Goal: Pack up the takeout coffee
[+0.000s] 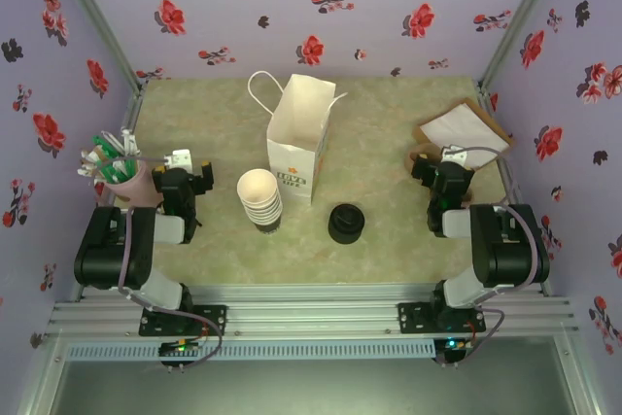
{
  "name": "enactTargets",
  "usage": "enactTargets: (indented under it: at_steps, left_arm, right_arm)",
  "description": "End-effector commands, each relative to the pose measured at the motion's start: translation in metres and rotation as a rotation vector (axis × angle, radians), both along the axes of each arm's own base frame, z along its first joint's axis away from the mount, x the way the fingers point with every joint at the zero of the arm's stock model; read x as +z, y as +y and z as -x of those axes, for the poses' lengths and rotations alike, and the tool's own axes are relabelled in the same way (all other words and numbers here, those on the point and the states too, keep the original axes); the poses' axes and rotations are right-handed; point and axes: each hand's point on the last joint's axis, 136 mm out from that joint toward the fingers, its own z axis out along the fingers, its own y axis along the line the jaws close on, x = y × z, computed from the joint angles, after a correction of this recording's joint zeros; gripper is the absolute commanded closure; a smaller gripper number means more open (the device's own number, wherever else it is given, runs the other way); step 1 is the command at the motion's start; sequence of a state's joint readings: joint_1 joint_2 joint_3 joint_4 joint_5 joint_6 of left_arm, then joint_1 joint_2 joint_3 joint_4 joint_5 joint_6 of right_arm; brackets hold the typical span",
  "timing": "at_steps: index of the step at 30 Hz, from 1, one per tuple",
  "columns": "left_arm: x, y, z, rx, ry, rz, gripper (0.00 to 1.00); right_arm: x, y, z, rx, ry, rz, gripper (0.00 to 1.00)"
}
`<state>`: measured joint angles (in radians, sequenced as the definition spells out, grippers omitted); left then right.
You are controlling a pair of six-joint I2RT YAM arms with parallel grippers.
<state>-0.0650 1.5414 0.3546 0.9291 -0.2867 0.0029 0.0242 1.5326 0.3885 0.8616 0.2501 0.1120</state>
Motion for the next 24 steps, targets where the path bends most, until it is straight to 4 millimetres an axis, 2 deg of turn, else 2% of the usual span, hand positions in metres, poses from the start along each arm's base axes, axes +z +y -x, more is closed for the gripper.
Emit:
enactTargets:
  at_steps: [1, 20, 24]
  left_arm:
    - [0.007, 0.003, -0.006, 0.009, -0.021, 0.009, 0.01]
    - [0.007, 0.003, -0.005, 0.007, -0.022, 0.008, 0.01]
    - [0.023, 0.005, 0.005, 0.035, -0.068, -0.009, 0.01]
  right_arm:
    - [-0.007, 0.005, -0.001, 0.032, 0.033, 0.0, 0.01]
    - [-0.006, 0.006, -0.001, 0.033, 0.03, 0.0, 0.01]
    - [-0.002, 0.008, 0.0, 0.046, 0.023, 0.004, 0.01]
